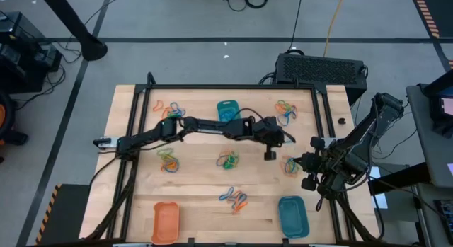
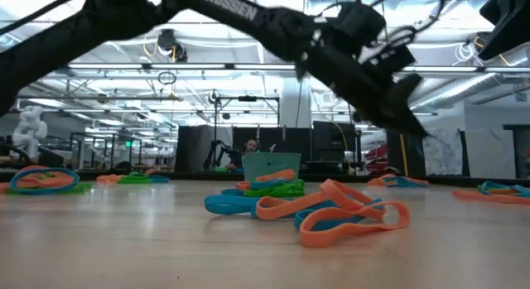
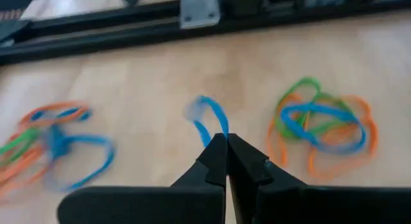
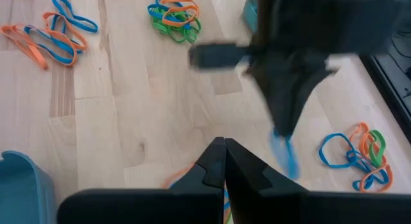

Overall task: Sort rubber bands into baskets
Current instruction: Put the blue rubber band into the top blue bin

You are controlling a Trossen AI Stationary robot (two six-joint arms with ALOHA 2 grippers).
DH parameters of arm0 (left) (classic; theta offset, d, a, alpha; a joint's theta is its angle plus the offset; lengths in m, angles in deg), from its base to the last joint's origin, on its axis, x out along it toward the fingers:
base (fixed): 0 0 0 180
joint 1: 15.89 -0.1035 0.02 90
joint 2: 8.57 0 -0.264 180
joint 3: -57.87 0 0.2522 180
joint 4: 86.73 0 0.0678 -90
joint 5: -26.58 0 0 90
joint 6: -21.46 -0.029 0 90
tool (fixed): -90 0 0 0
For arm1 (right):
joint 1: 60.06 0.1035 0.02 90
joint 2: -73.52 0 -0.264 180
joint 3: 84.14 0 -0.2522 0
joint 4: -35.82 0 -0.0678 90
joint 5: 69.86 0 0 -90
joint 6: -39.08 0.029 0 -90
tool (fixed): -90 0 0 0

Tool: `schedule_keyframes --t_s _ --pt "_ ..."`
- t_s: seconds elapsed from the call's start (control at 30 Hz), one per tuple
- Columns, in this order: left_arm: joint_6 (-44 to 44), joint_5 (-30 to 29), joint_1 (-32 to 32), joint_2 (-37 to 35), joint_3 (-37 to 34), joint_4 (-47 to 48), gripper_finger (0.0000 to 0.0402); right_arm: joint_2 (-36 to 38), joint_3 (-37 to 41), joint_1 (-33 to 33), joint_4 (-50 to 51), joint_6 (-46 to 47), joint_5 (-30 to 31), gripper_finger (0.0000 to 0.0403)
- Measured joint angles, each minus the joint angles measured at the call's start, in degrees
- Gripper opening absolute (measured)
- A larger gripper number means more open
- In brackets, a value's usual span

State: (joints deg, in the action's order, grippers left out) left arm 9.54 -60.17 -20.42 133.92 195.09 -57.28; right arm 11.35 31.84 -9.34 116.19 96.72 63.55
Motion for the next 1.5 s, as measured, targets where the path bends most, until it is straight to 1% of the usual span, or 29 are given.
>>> schedule_keyframes --t_s 0.07,0.13,0.27,0.4,0.5,0.6,0.7,0.77,0.87,0.97,1.07,1.3,1.5 --pt "-1.8 -0.6 -0.7 -2.4 0.0 4.3 0.0003 0.0 0.0 0.0 -0.1 0.0 0.0 0.0000" --pt "-2.8 -1.4 -1.6 -5.2 0.0 11.6 0.0003 0.0 0.0 0.0 -0.1 0.0 0.2 0.0000" --pt "-4.0 -5.1 -3.6 -11.1 -2.4 24.1 0.0002 0.0 0.0 0.0 -0.6 0.1 0.2 0.0000" --pt "-3.8 -7.8 -5.2 -19.8 -8.9 27.5 0.0002 0.0 0.0 0.0 -1.2 0.1 0.3 0.0000" --pt "-2.5 -8.0 -7.3 -28.0 -16.3 26.5 0.0002 0.0 0.0 0.0 -2.3 0.1 1.5 0.0000" --pt "0.2 -8.2 -10.3 -35.2 -25.6 22.0 0.0002 0.0 0.0 0.0 -3.2 0.1 3.0 0.0000" --pt "3.3 -7.1 -12.6 -40.4 -34.8 15.5 0.0002 -0.1 0.0 0.0 -3.7 -0.1 3.2 0.0000" --pt "5.5 -6.5 -13.5 -42.6 -40.0 12.4 0.0002 -0.2 0.0 0.0 -3.7 0.0 3.2 0.0000" --pt "6.8 -6.4 -13.9 -43.7 -46.0 8.0 0.0002 -0.3 0.0 0.0 -3.9 -0.1 3.2 0.0000" --pt "7.0 -6.4 -13.8 -43.6 -48.9 4.8 0.0002 -0.3 0.0 0.0 -4.2 -0.2 4.2 0.0000" --pt "7.1 -6.3 -13.8 -42.5 -49.1 3.2 0.0002 -0.3 0.0 0.0 -4.3 -0.2 6.1 0.0000" --pt "7.1 -6.4 -13.8 -39.4 -49.2 4.4 0.0002 -0.3 0.0 -0.1 -5.3 -0.2 6.3 0.0000" --pt "7.1 -6.5 -13.8 -36.8 -49.3 4.1 0.0021 -0.3 0.0 -0.1 -5.3 -0.1 6.3 0.0000"
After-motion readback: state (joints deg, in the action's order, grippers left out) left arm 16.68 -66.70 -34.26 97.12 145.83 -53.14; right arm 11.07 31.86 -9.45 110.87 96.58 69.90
